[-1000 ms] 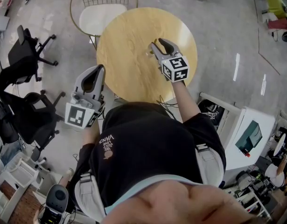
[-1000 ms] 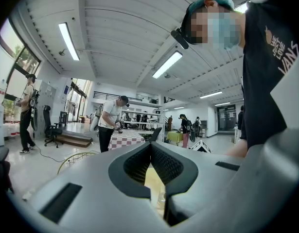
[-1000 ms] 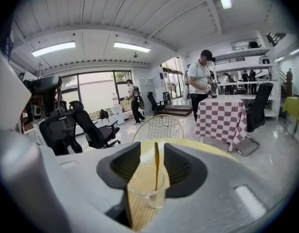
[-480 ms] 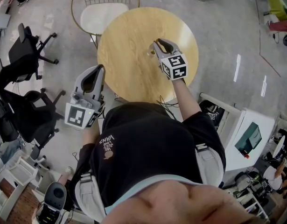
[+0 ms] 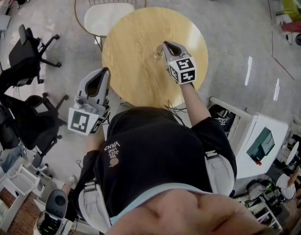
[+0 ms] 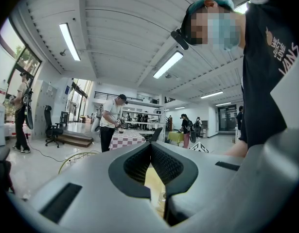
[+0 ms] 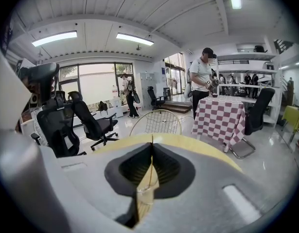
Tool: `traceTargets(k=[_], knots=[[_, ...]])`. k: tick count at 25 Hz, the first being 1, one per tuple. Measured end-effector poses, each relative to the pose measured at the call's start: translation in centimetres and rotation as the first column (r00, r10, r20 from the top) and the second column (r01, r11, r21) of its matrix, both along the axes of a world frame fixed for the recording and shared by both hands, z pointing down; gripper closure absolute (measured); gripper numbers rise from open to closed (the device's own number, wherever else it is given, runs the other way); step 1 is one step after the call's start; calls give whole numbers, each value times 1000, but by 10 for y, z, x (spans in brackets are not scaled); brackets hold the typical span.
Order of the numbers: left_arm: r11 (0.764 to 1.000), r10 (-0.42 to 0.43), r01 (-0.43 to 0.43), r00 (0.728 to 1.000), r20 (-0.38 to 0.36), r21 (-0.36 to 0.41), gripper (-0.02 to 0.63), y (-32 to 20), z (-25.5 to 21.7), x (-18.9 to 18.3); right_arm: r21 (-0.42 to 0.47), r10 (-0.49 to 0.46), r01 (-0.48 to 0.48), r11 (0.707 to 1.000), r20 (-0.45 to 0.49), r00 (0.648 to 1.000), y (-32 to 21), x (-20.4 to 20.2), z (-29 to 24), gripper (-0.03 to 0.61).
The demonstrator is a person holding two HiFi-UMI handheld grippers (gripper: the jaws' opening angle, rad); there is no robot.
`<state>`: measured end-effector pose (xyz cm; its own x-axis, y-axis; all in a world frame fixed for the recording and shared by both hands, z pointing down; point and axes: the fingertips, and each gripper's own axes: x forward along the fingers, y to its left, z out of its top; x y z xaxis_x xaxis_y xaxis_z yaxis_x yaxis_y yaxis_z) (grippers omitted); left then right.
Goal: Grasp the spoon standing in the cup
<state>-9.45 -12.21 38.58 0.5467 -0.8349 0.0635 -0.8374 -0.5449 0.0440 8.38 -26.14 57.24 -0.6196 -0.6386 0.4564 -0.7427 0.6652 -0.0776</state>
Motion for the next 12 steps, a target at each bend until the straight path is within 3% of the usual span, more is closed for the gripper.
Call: traceTargets(k=[12], knots=[[1000,18,-18,1000,-5,5,603,3,-1,-2,22,17,-17,1000,14,1000,5,0,-13,577]])
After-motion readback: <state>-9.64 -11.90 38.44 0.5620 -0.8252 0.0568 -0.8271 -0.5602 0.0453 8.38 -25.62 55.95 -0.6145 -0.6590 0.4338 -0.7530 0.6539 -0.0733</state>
